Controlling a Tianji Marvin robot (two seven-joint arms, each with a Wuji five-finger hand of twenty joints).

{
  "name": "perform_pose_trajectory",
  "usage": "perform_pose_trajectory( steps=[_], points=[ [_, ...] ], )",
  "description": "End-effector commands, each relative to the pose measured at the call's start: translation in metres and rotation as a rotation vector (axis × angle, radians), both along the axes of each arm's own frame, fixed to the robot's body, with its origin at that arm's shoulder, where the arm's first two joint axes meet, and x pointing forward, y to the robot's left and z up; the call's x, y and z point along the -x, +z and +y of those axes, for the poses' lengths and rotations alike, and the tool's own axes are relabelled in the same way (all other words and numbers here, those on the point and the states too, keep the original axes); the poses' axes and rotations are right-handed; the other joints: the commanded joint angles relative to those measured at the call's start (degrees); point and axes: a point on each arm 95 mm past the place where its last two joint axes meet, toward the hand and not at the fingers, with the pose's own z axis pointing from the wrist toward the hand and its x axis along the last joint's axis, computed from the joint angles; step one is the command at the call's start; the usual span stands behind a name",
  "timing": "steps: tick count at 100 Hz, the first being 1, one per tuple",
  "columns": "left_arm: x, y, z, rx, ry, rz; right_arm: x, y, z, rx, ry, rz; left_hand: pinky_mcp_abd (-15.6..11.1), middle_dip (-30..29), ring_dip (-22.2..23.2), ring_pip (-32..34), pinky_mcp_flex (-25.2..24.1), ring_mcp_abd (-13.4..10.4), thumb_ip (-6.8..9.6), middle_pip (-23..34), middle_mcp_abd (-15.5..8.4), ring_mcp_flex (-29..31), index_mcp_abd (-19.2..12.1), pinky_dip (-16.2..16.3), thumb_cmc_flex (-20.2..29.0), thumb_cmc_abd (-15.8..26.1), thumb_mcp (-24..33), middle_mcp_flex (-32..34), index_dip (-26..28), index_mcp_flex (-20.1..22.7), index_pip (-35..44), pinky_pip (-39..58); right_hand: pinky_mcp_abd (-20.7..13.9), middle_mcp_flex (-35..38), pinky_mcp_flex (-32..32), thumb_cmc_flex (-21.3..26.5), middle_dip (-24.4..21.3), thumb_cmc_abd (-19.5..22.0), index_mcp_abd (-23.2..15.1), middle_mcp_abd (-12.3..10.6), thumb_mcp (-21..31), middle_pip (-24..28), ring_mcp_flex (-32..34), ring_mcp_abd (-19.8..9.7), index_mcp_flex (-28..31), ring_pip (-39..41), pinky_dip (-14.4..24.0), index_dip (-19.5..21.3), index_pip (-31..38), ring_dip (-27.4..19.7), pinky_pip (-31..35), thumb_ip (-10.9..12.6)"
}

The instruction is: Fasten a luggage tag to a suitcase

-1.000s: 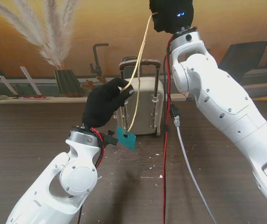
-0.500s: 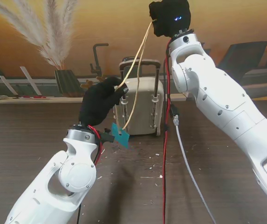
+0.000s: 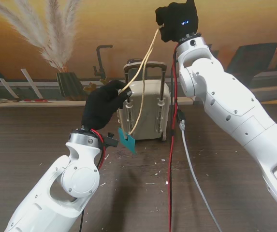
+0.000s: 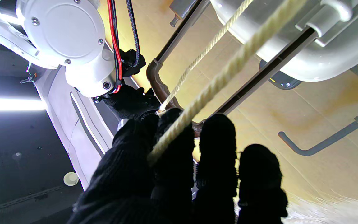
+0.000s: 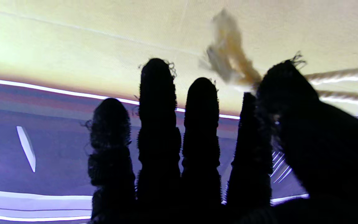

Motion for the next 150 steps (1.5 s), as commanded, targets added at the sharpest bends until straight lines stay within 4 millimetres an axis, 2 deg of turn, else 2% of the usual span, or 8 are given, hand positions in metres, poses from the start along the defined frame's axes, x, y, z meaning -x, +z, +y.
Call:
perform_pose_trajectory(
  steps=[1, 23, 30, 34, 46, 75, 109, 150],
  points=[
    [0.0, 0.003, -0.001, -0.003, -0.006, 0.001, 0.001, 0.001, -0.004, 0.007, -0.008, 0.007, 1.1, 0.4, 1.4, 0.5, -0.5, -0.1, 0.12, 0.3, -0.3, 0.6, 0.1, 1.1, 3.0, 1.7, -1.4, -0.5, -0.8, -0.8, -0.4, 1.3, -0.6, -2.0, -0.9, -1.1, -0.8, -1.5, -0.8, -0.3, -1.5, -0.3, -0.8, -0.1, -1.6, -0.6, -0.3, -1.5, 0.7, -0.6, -0.8, -1.9],
    [0.0, 0.003, -0.002, -0.002, -0.008, 0.001, 0.006, 0.001, -0.007, 0.015, 0.0, 0.007, 1.1, 0.4, 1.4, 0.5, -0.6, -0.2, 0.13, 0.3, -0.2, 0.6, 0.1, 1.1, 3.0, 1.7, -1.4, -0.6, -0.8, -0.8, -0.4, 1.3, -0.6, -3.8, -1.6, -6.3, -2.8, -2.5, 2.3, -0.4, -1.1, 1.0, -1.8, 0.0, 0.4, -1.0, 0.0, 1.8, -6.0, -0.7, -1.4, -1.6],
    [0.0, 0.003, -0.003, -0.001, -0.009, 0.0, 0.01, 0.001, -0.008, 0.013, 0.005, 0.002, 1.1, 0.4, 1.4, 0.5, -0.6, -0.2, 0.13, 0.3, -0.3, 0.6, 0.1, 1.1, 3.0, 1.7, -1.4, -0.6, -0.8, -0.8, -0.4, 1.3, -0.6, -4.1, -1.7, -7.5, -2.8, -2.0, 2.9, -0.4, -1.2, 0.9, -1.9, 0.0, 0.7, -1.0, 0.0, 2.4, -6.9, -0.8, -1.5, -1.2],
    [0.0, 0.003, -0.003, -0.001, -0.01, 0.0, 0.011, 0.002, -0.009, 0.014, 0.008, -0.004, 1.1, 0.4, 1.4, 0.4, -0.6, -0.2, 0.13, 0.3, -0.3, 0.5, 0.2, 1.1, 3.0, 1.7, -1.4, -0.6, -0.9, -0.8, -0.4, 1.3, -0.6, -4.1, -1.7, -8.2, -2.9, -1.8, 3.2, -0.3, -1.1, 1.0, -1.9, 0.0, 1.3, -1.0, 0.1, 5.1, -9.3, -0.8, -1.5, -0.5],
    [-0.001, 0.003, -0.004, 0.001, -0.011, 0.002, 0.02, 0.003, -0.013, -0.003, 0.021, -0.029, 1.2, 0.4, 1.4, 0.4, -0.6, -0.1, 0.13, 0.3, -0.3, 0.5, 0.1, 1.1, 3.0, 1.7, -1.4, -0.6, -0.9, -0.8, -0.4, 1.3, -0.5, -4.4, -1.8, -9.3, -2.9, 0.3, 3.3, -0.2, -1.8, 1.0, -2.0, 0.1, 1.1, -1.1, 0.1, 5.4, -9.8, -0.8, -1.6, -0.3],
    [-0.003, 0.004, -0.007, 0.015, -0.012, -0.003, 0.083, -0.008, -0.033, -0.128, 0.093, -0.09, 1.2, 0.3, 1.4, 0.4, -0.6, -0.1, 0.14, 0.3, -0.3, 0.5, 0.1, 1.2, 3.0, 1.7, -1.4, -0.6, -0.9, -0.8, -0.4, 1.2, 0.1, -4.0, -2.3, -7.7, -2.9, 5.0, 3.8, 0.9, -5.6, 1.3, -2.2, 1.1, 0.7, -0.4, 0.4, 4.8, -8.7, -0.7, -1.2, -0.6],
    [-0.002, -0.001, -0.012, 0.065, -0.014, 0.005, 0.152, -0.058, -0.054, -0.207, 0.146, 0.036, 1.2, 0.3, 1.5, 0.3, -0.8, 0.0, 0.14, 0.2, -0.2, 0.3, 0.2, 1.2, 3.1, 1.7, -1.4, -0.7, -0.9, -0.8, -0.5, 1.1, 1.2, 1.0, 0.8, -3.7, -1.3, 6.9, 3.1, 0.9, -8.1, 3.9, 1.5, 1.5, 1.6, 3.6, 1.4, 1.0, 1.9, 0.1, 1.9, -0.5],
    [0.004, -0.011, -0.014, 0.1, -0.021, 0.024, 0.173, -0.107, -0.033, -0.421, 0.246, 0.2, 1.3, 0.3, 1.5, 0.3, -1.1, 0.1, 0.15, 0.2, -0.1, 0.2, 0.3, 1.3, 3.1, 1.7, -1.4, -0.8, -1.2, -0.8, -0.7, 0.9, 2.6, 3.7, 1.5, -0.2, -1.0, 8.1, 4.2, 1.6, -3.3, 4.4, 3.1, 2.5, 2.8, 5.4, 1.7, -1.8, 2.9, 0.5, 3.6, 0.8]
  ],
)
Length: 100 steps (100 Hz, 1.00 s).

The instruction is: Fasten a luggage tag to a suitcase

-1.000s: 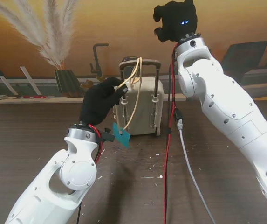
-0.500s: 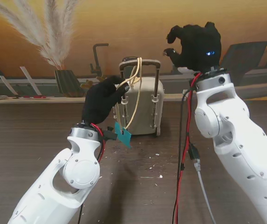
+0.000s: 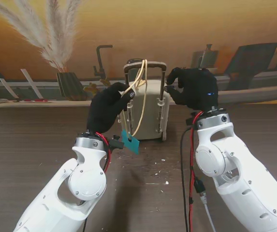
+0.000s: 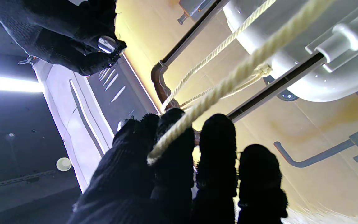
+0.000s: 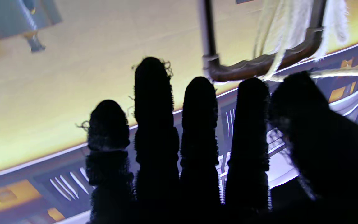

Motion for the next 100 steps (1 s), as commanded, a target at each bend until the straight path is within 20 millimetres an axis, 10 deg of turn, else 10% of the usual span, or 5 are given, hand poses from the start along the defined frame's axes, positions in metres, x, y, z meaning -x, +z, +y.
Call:
perform_pose_trajectory(
  steps=[1, 70, 100],
  points=[
    [0.002, 0.001, -0.002, 0.003, -0.013, 0.005, 0.002, -0.011, 0.009, 0.001, 0.013, 0.035, 1.3, 0.3, 1.5, 0.3, -0.6, 0.1, 0.15, 0.2, -0.1, 0.3, 0.3, 1.2, 3.1, 1.7, -1.4, -0.8, -1.1, -0.8, -0.6, 0.9, 1.4, 1.8, 0.1, 2.6, 0.9, 0.9, 1.1, 0.9, 1.6, 1.4, 2.1, 1.1, 0.5, 1.1, 1.1, -1.6, 0.7, 0.8, 1.3, 1.7],
    [0.01, -0.007, 0.004, 0.028, -0.014, 0.012, 0.003, -0.037, 0.057, -0.043, 0.113, 0.234, 1.4, 0.1, 1.4, 0.1, -0.7, 0.2, 0.15, 0.0, 0.1, 0.1, 0.4, 1.3, 3.1, 1.7, -1.4, -0.8, -1.5, -0.7, -0.8, 0.7, 1.0, 0.3, -0.9, 6.6, 2.1, 5.5, 1.4, 1.5, -0.5, 2.2, 0.6, 1.5, -8.4, 3.4, 2.2, -9.3, -6.1, 1.2, 2.9, 2.6],
    [0.011, -0.008, 0.004, 0.031, -0.018, 0.014, -0.01, -0.045, 0.064, -0.047, 0.104, 0.347, 1.4, 0.0, 1.4, 0.0, -0.8, 0.2, 0.15, -0.1, 0.1, 0.1, 0.4, 1.4, 3.1, 1.7, -1.4, -0.8, -1.6, -0.7, -0.8, 0.6, 0.2, -3.5, -4.3, 6.3, 2.9, 10.0, 1.1, 2.1, -0.7, 1.8, -3.4, 1.8, -15.0, 2.7, 2.9, -6.4, -20.0, 0.7, 1.0, 7.2]
  ],
)
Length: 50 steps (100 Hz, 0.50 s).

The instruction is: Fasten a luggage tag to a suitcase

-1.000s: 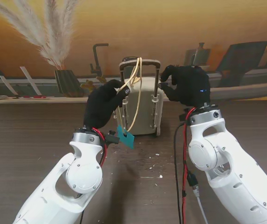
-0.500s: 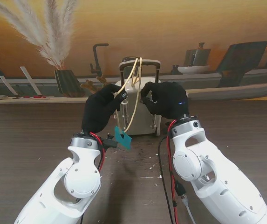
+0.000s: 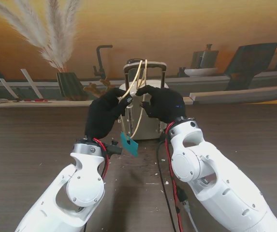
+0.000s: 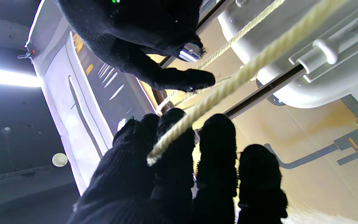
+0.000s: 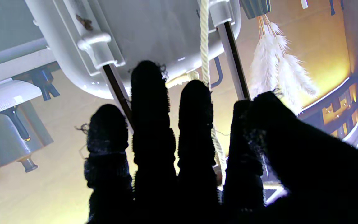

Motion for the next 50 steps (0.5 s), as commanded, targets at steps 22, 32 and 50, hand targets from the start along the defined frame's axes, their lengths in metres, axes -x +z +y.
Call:
perform_pose_trajectory(
  steps=[22, 32, 50],
  points=[
    [0.002, 0.003, -0.002, 0.001, -0.018, -0.002, -0.01, -0.003, 0.004, 0.024, -0.012, 0.046, 1.4, 0.0, 1.4, 0.0, -0.4, 0.2, 0.15, -0.1, 0.2, 0.1, 0.5, 1.4, 3.1, 1.7, -1.4, -0.4, -1.0, -0.6, -0.3, 0.5, -0.5, -3.2, -2.5, 3.3, 1.0, 2.3, -1.9, 0.8, -1.7, 0.3, -2.8, 0.4, -8.3, -0.1, 0.8, 2.0, -1.7, 0.2, -1.4, 0.9],
    [0.002, 0.002, -0.002, 0.002, -0.019, -0.002, -0.012, -0.002, 0.006, 0.029, -0.019, 0.053, 1.3, 0.0, 1.4, 0.0, -0.4, 0.2, 0.15, -0.1, 0.2, 0.0, 0.4, 1.4, 3.1, 1.7, -1.4, -0.4, -1.0, -0.7, -0.4, 0.5, -0.7, -4.0, -2.9, 3.4, 1.1, 2.8, -1.9, 0.9, -2.1, 0.3, -3.4, 0.4, -9.7, -0.3, 0.8, 1.9, -1.7, 0.2, -1.8, 0.8],
    [0.002, 0.001, -0.001, 0.001, -0.02, 0.001, -0.018, -0.001, 0.006, 0.04, -0.04, 0.055, 1.3, 0.0, 1.4, -0.1, -0.4, 0.2, 0.15, -0.1, 0.2, 0.0, 0.4, 1.4, 3.1, 1.7, -1.4, -0.4, -1.0, -0.7, -0.4, 0.5, -0.8, -5.3, -3.7, 2.9, 1.1, 3.7, -0.9, 0.9, -2.9, 0.2, -4.4, 0.5, -12.2, -0.8, 0.7, 1.6, -2.2, 0.1, -2.4, 0.9]
  ],
)
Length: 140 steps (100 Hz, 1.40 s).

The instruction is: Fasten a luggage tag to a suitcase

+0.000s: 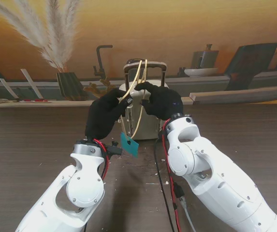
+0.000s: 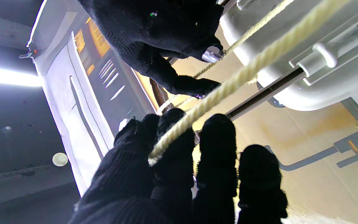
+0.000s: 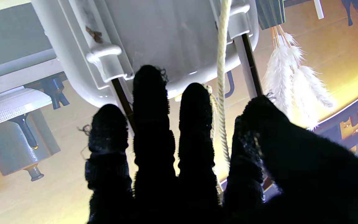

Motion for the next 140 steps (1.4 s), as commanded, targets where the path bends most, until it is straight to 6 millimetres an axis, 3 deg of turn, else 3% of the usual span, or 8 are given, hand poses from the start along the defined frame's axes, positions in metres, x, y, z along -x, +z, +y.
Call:
perform_pose_trajectory(
  steps=[1, 12, 30, 47, 91, 140],
  points=[
    [0.001, 0.003, -0.001, -0.004, -0.013, -0.001, -0.004, 0.002, 0.0, 0.008, -0.009, 0.008, 1.3, 0.0, 1.4, -0.1, -0.3, 0.2, 0.16, 0.0, 0.2, 0.0, -0.2, 1.0, 2.6, 1.7, -1.4, -0.4, -1.0, -0.7, 0.0, 0.5, -0.8, -1.9, -0.9, 0.9, 1.1, 1.5, 0.0, 0.9, -1.7, 0.2, -0.8, 0.4, -3.0, -0.6, 0.7, 0.7, -0.9, 0.1, -0.4, 1.0],
    [0.001, 0.003, -0.001, -0.004, -0.012, -0.001, -0.007, 0.002, -0.001, 0.017, -0.028, 0.011, 1.3, 0.0, 1.4, -0.1, -0.3, 0.2, 0.15, 0.0, 0.2, 0.0, -0.2, 1.0, 2.5, 1.7, -1.4, -0.4, -1.0, -0.6, 0.0, 0.5, -0.8, -2.6, -1.4, 0.2, 1.0, 2.0, 1.2, 1.1, -2.0, 0.4, -1.4, 0.6, -4.0, -0.8, 0.6, 0.4, -1.3, 0.0, -0.8, 1.6],
    [0.001, 0.003, -0.001, -0.002, -0.014, -0.003, -0.009, 0.001, -0.006, 0.032, -0.078, 0.014, 1.3, 0.0, 1.4, -0.1, -0.3, 0.2, 0.16, 0.0, 0.2, 0.0, -0.2, 1.0, 2.6, 1.7, -1.4, -0.4, -1.0, -0.7, 0.0, 0.5, -0.6, -4.1, -2.1, -1.4, 0.8, 3.4, 8.0, 1.2, -2.6, 1.1, -2.1, 0.9, -4.2, -1.0, 0.6, -0.6, -2.3, 0.0, -1.1, 3.6],
    [0.001, 0.003, -0.002, -0.001, -0.015, -0.002, -0.007, 0.001, -0.015, 0.028, -0.117, 0.003, 1.3, 0.0, 1.4, -0.1, -0.3, 0.2, 0.15, 0.0, 0.1, 0.0, -0.2, 1.0, 2.5, 1.7, -1.4, -0.4, -1.0, -0.7, 0.0, 0.5, -0.3, -4.0, -2.3, -1.5, 0.4, 3.2, 10.4, 1.5, -2.4, 1.6, -2.2, 1.3, -2.9, -0.7, 0.7, -1.2, -2.9, 0.0, -1.1, 4.3],
    [0.0, 0.003, -0.005, -0.006, -0.023, -0.005, -0.015, 0.009, -0.014, -0.021, -0.124, 0.035, 1.3, 0.0, 1.4, -0.1, -0.4, 0.3, 0.16, 0.0, 0.2, 0.0, -0.2, 1.1, 2.5, 1.7, -1.4, -0.4, -1.1, -0.7, -0.1, 0.4, 0.0, -4.0, -2.5, -3.4, 0.7, 3.9, 12.2, 1.6, -3.1, 3.3, -2.2, 1.4, -4.3, 0.4, 0.9, -2.4, -4.9, 0.4, -0.7, 4.9],
    [0.001, 0.003, -0.006, -0.007, -0.028, -0.005, -0.022, 0.003, -0.002, -0.096, -0.109, 0.125, 1.3, 0.0, 1.4, -0.2, -0.4, 0.1, 0.17, 0.0, 0.3, 0.0, -0.1, 1.1, 2.5, 1.7, -1.4, -0.4, -1.1, -0.6, -0.1, 0.4, 0.3, -4.2, -2.9, -3.9, 2.0, 4.2, 12.6, 1.8, -3.7, 5.4, -2.7, 1.9, -5.1, 2.4, 1.4, -2.9, -5.3, 0.9, 0.0, 5.0]
  ],
)
